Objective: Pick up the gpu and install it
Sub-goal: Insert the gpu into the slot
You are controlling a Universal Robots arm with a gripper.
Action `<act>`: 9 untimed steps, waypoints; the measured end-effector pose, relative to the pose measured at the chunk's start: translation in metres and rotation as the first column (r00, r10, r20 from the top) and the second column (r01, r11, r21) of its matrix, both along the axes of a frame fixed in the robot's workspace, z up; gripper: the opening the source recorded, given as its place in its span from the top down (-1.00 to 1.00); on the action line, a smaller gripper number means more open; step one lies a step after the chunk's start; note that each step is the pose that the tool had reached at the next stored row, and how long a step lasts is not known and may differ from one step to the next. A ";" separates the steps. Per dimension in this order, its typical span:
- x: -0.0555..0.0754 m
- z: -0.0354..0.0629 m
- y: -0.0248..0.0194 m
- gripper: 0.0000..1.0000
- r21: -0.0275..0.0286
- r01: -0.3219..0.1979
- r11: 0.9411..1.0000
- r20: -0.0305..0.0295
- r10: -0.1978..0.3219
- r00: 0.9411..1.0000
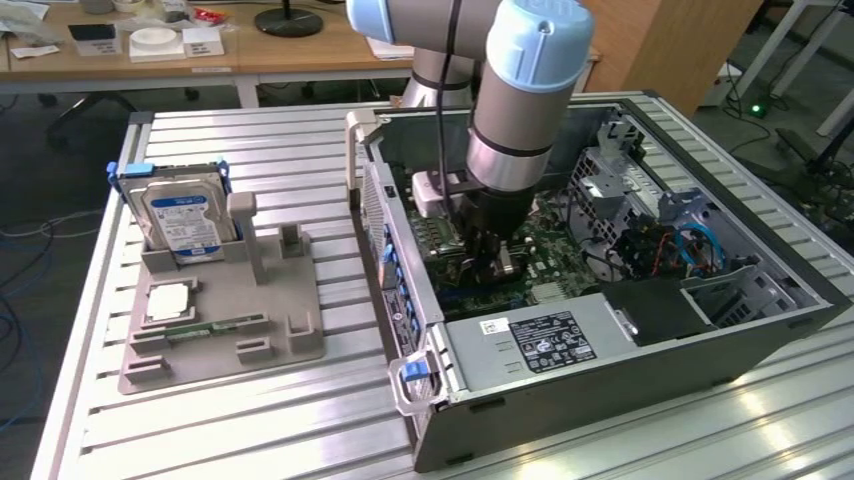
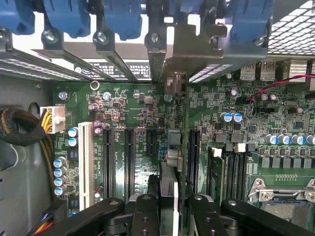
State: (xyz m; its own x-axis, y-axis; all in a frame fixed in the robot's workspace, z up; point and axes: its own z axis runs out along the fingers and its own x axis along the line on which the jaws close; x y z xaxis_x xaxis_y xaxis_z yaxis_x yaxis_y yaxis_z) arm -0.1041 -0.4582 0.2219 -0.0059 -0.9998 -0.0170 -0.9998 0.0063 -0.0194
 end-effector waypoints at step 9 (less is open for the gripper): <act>-0.002 0.0001 -0.0001 0.45 0.000 -0.001 1.000 0.001 0.001 1.000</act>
State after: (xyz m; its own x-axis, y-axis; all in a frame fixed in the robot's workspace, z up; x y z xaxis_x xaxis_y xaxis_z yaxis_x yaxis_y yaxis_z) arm -0.1065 -0.4584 0.2219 -0.0049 -0.9999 -0.0165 -0.9998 0.0052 -0.0208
